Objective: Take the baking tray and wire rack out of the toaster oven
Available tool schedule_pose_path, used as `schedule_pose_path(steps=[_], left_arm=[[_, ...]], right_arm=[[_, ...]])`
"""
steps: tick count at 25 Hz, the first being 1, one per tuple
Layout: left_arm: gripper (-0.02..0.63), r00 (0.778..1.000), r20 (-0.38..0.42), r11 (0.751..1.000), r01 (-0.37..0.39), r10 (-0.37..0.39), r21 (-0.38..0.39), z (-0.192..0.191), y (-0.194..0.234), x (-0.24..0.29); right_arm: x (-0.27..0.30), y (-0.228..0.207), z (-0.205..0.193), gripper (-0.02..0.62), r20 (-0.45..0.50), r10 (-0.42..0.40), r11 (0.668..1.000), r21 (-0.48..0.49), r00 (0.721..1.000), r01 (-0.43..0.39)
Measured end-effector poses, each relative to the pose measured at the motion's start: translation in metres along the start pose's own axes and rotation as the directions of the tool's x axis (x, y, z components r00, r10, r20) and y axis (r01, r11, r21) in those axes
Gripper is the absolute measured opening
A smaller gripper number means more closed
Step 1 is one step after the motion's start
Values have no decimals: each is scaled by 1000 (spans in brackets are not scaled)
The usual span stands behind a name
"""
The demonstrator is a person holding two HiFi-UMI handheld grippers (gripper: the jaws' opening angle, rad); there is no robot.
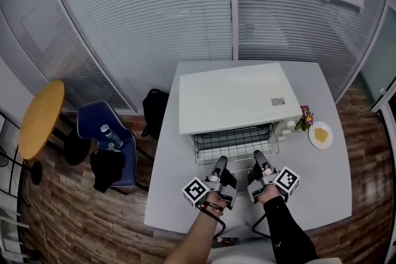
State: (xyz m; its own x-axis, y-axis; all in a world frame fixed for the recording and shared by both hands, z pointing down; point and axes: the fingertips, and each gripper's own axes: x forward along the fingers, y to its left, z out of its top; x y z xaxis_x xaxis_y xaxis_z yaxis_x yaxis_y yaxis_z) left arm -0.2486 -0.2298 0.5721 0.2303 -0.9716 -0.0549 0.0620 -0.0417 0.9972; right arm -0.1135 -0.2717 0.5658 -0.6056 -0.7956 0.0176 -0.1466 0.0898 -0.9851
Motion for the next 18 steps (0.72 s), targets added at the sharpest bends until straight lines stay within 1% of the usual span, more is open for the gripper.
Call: schedule_pose_path(steps=[2, 5, 8, 11, 13, 18], left_arm=[[69, 1000, 2, 1000, -5, 5, -2, 1, 0, 2], [69, 1000, -2, 1000, 0, 0, 4, 6, 4, 8], [69, 1000, 9, 1000, -10, 10, -5, 10, 2, 15], [69, 1000, 14, 1000, -25, 25, -12, 14, 6, 23], [71, 1000, 14, 1000, -24, 25, -17, 17, 12, 28], [71, 1000, 23, 1000, -18, 18, -10, 27, 15, 44]], right_arm=[[3, 0, 0, 35, -11, -13, 1000, -6, 1000, 13], [11, -2, -1, 35, -22, -9, 1000, 2, 1000, 10], [21, -4, 0, 35, -27, 5, 1000, 23, 1000, -4], [26, -15, 4, 35, -32, -34, 999, 17, 999, 35], [31, -22, 6, 38, -37, -38, 999, 30, 999, 40], [44, -28, 11, 84, -45, -42, 999, 30, 998, 44]])
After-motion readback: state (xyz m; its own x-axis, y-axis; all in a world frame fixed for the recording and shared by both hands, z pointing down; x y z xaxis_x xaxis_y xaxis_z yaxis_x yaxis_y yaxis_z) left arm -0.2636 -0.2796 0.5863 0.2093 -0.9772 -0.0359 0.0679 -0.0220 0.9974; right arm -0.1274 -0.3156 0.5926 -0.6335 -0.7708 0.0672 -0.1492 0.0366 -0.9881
